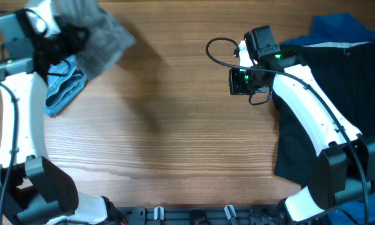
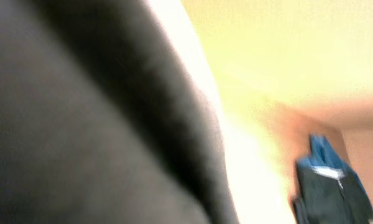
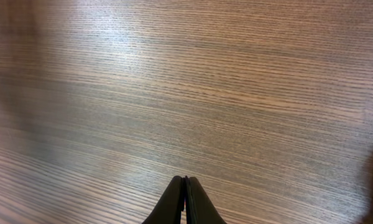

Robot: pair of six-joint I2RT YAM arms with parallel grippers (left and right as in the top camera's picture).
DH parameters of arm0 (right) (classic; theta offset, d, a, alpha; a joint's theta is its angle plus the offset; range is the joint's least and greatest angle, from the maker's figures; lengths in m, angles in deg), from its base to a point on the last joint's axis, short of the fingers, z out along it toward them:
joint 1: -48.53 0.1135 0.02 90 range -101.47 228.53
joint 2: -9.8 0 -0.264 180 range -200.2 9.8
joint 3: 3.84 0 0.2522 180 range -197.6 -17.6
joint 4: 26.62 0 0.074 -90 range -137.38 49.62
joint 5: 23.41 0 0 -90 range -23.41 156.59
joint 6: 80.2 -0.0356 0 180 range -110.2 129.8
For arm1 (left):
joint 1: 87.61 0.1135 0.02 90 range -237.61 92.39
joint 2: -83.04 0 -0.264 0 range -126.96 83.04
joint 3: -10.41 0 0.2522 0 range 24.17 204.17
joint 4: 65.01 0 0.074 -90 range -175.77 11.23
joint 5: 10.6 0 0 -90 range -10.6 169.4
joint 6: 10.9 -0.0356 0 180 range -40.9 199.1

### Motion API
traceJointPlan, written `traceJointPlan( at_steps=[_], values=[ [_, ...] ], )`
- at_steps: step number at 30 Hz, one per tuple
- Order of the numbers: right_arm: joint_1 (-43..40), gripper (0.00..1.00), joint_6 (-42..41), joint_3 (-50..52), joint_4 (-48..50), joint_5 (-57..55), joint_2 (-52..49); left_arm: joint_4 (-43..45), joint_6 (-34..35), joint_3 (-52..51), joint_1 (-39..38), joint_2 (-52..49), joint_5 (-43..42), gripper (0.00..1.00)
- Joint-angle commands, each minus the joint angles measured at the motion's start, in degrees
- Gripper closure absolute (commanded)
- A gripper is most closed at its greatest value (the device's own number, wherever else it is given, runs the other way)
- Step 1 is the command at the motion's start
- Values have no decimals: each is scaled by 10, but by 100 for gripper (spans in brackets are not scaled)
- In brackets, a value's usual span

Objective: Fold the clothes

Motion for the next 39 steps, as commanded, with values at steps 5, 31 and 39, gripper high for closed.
traceJointPlan(
  at_steps=[5,31,39],
  values=[
    [-1,96,5,-4,-17,-7,5,51,-16,12,120,-118,-7,96],
    [-1,91,21,-4,-72,-14,6,-140,-14,63,134,-231,145,85],
    [-1,95,-6,-45,-29,-58,103,-321,-95,190,125,-54,111,52]
  ],
)
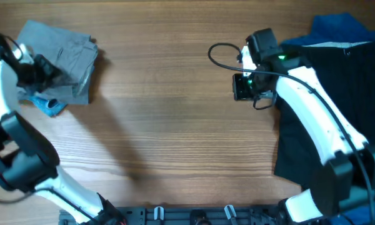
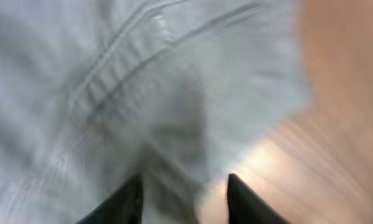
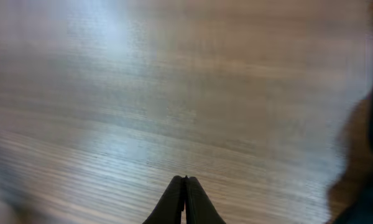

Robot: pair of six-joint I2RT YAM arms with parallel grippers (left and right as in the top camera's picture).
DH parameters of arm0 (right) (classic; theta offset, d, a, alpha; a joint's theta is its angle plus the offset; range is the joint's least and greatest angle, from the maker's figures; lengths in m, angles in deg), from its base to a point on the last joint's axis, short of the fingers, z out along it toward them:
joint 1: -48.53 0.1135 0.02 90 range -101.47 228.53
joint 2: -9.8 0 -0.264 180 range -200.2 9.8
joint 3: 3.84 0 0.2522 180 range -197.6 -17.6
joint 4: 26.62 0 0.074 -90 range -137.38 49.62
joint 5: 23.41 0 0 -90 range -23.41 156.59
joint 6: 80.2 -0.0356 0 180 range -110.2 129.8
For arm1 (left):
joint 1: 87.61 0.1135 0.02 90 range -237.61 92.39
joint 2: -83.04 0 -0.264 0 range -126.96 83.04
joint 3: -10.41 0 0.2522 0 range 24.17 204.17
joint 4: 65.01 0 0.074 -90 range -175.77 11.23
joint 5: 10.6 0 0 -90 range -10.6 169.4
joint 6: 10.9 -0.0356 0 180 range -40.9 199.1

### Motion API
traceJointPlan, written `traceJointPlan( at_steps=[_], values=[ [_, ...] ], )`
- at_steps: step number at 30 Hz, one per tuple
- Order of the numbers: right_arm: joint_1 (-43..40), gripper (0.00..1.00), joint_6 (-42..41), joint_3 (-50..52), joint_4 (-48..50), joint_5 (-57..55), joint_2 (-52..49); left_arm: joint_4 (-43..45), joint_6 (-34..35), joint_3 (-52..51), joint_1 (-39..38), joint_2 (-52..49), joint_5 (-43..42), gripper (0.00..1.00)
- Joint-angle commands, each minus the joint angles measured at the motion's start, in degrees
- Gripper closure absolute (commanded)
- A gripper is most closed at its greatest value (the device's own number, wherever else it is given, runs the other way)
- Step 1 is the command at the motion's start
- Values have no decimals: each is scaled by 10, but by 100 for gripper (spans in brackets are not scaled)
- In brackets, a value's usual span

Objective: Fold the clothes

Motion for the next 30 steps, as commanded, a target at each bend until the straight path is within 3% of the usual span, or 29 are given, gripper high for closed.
traceJointPlan(
  at_steps=[1,2,8,9,10,13,14,15,16,20,26,30],
  values=[
    [-1,94,12,-36,60,-38,94,-72,-63,75,-9,165,-23,40],
    [-1,93,34,-36,76,-38,116,-90,-66,75,-14,203,-25,35],
    [0,91,45,-36,54,-78,270,-185,-164,75,-47,400,-26,34],
    [1,91,32,-36,44,-78,300,-194,-165,75,-47,425,-22,27],
    [4,90,23,-36,33,-76,333,-198,-165,75,-47,451,-13,0],
    [9,86,4,-36,13,-80,454,-200,-165,74,-47,519,-1,0],
    [9,80,4,-36,14,-86,482,-200,-165,74,-47,530,-1,0],
    [9,55,3,-36,14,-87,509,-203,-165,74,-47,535,-1,0],
    [9,0,2,-36,14,-85,531,-210,-165,74,-47,541,-1,0],
    [9,0,2,-35,-13,-81,594,-217,-165,74,-47,543,-1,0],
    [9,0,2,-33,-108,-81,597,-217,-165,74,-47,542,-1,0],
    [9,0,2,-33,-120,-81,597,-217,-165,74,-47,542,-1,0]
  ],
)
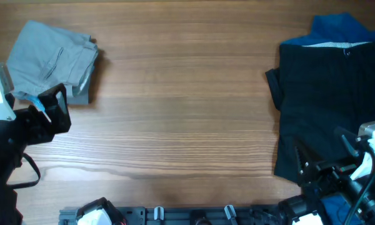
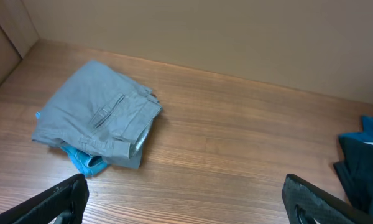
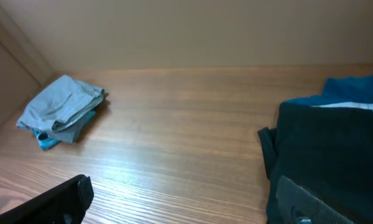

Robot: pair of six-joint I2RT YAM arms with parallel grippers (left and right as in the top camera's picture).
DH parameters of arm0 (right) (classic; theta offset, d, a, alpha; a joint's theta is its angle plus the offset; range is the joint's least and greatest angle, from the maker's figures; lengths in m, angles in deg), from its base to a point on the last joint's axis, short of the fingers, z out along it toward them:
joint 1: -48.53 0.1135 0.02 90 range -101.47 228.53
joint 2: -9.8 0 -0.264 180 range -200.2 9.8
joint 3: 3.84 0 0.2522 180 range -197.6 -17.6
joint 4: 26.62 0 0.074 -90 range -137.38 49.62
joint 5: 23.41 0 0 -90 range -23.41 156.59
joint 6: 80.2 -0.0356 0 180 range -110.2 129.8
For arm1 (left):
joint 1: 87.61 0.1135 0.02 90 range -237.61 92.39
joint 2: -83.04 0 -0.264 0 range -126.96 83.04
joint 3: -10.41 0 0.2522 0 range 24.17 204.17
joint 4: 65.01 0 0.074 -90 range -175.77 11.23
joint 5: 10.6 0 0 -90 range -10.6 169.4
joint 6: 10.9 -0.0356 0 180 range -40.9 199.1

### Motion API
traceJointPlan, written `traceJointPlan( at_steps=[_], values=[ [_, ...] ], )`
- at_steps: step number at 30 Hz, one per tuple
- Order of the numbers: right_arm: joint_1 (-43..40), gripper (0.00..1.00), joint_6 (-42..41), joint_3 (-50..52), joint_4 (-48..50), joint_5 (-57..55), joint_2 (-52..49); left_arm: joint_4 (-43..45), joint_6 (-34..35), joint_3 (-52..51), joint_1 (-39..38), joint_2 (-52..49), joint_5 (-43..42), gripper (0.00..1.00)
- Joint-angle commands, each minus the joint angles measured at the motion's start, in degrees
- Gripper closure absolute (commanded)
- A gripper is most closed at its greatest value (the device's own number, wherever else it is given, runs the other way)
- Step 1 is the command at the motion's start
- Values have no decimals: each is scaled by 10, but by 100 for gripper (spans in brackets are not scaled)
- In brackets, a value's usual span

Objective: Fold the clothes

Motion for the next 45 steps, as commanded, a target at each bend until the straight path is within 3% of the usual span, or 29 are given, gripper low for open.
traceJointPlan(
  at_steps=[1,5,9,13,18,24,30,34,45],
  values=[
    [3,0,-3,0,-5,-10,2,0,-10,-2,-2,0,3,0],
    [3,0,54,4,-7,-65,2,0,-10,-2,-2,0,3,0],
    [-13,0,147,82,134,-73,53,0,-10,-2,-2,0,3,0],
    [-43,0,147,282,329,4,165,0,-10,-2,-2,0,3,0],
    [-47,0,141,499,485,94,254,0,-10,-2,-2,0,3,0],
    [-48,0,69,642,580,72,358,0,-10,-2,-2,0,3,0],
    [-48,0,68,718,652,66,362,0,-10,-2,-2,0,3,0],
    [-48,0,18,826,787,66,362,0,-10,-2,-2,0,3,0],
    [-48,0,11,841,720,63,352,0,-10,-2,-2,0,3,0]
  ],
)
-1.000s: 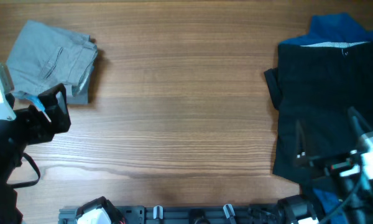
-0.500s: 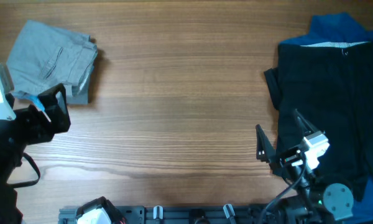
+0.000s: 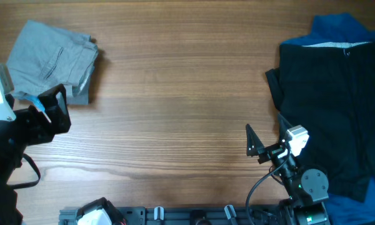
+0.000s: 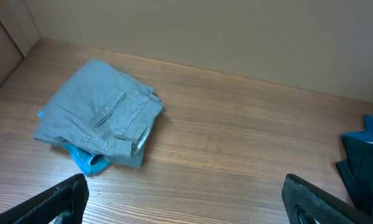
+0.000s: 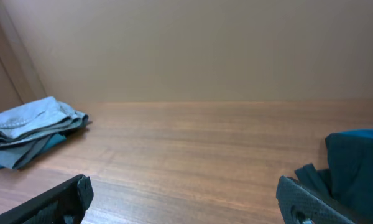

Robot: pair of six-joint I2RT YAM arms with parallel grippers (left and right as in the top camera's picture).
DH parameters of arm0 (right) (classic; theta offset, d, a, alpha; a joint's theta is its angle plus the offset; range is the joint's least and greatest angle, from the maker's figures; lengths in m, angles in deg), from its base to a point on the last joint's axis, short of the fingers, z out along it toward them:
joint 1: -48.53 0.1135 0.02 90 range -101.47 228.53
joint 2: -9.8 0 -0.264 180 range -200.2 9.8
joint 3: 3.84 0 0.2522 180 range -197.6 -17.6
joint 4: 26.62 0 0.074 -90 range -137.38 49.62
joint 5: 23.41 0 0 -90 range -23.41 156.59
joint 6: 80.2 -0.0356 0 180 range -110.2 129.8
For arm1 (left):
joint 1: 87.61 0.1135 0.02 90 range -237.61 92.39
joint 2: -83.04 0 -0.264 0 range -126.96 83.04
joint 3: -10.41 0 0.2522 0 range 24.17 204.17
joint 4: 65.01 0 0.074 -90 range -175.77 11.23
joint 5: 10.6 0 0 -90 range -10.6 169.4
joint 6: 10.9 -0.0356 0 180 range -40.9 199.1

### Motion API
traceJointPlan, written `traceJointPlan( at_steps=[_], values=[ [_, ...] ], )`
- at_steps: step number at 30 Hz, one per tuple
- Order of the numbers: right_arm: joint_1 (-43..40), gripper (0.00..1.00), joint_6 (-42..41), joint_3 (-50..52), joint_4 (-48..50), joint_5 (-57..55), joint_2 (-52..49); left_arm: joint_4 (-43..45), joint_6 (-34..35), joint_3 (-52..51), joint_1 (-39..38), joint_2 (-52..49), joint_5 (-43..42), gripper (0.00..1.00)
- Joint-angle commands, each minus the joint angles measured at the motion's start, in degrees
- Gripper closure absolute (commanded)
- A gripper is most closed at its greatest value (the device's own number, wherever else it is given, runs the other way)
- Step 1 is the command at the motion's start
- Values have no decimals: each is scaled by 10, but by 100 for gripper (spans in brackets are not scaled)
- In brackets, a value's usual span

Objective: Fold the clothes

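Observation:
A folded grey garment (image 3: 50, 53) lies at the far left on a folded light-blue one (image 4: 84, 163), of which only a corner shows. A black garment (image 3: 331, 106) lies spread flat at the right, over a dark blue garment (image 3: 337, 28). My left gripper (image 3: 50, 117) sits near the front left edge, open wide and empty, well short of the grey pile (image 4: 99, 124). My right gripper (image 3: 267, 142) is low near the front edge, just left of the black garment, open and empty; its wrist view shows the grey pile (image 5: 31, 127) far off.
A wooden table (image 3: 181, 94) lies between the two piles. A plain wall (image 5: 193, 50) stands behind it, with a side panel (image 4: 6, 43) at the far left. Cables and mounts run along the front edge (image 3: 194, 215).
My right gripper was at the front right corner over the black garment's edge; it is now further left and lower, beside that garment. The left arm and the clothes are unchanged.
First my left gripper held the grey garment up over the light-blue one, with the right gripper shut above the table. Then the grey garment lay folded on the blue one. After that both arms stood back at the front edge, open; now the right one sits further left.

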Motion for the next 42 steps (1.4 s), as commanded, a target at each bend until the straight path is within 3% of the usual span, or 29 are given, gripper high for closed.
traceJointPlan(
  at_steps=[1,14,18,21,28,33,37,42],
  values=[
    [-4,1,-9,0,2,-3,-5,1,-9,-1,-2,0,-1,0],
    [-4,0,-9,0,2,-3,-5,-3,-9,-1,-8,2,-1,0],
    [-4,0,-9,0,2,-3,-5,3,-9,-1,-53,15,13,0],
    [-4,0,-9,0,2,-3,-5,60,-9,-35,-91,50,8,0],
    [-4,0,-9,0,2,-3,-5,283,-9,-309,-148,221,-25,0],
    [-4,0,-9,0,2,-3,-5,427,51,-547,-156,359,-27,0],
    [-4,0,-9,0,2,-3,-5,572,56,-714,-170,466,-27,0],
    [-4,0,-9,0,2,-3,-5,696,56,-863,-174,577,-27,0]
  ],
)
